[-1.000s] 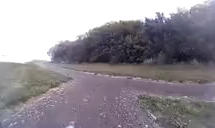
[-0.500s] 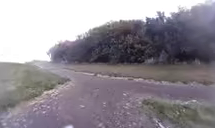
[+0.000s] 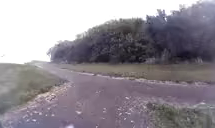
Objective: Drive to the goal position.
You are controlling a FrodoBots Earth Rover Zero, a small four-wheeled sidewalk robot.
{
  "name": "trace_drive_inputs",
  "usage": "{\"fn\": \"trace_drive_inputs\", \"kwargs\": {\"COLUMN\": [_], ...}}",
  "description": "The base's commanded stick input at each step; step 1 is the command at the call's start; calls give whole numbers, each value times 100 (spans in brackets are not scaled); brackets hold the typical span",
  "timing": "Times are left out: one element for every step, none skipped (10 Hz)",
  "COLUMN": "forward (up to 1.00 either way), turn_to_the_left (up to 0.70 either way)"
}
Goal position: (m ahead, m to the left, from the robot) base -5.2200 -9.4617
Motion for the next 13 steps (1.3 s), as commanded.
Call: {"fn": "trace_drive_inputs", "kwargs": {"forward": [45,45,45,45,45,45,45,45,45,45,45,45,45], "turn_to_the_left": [-27,-27,-27,-27,-27,-27,-27,-27,-27,-27,-27,-27,-27]}}
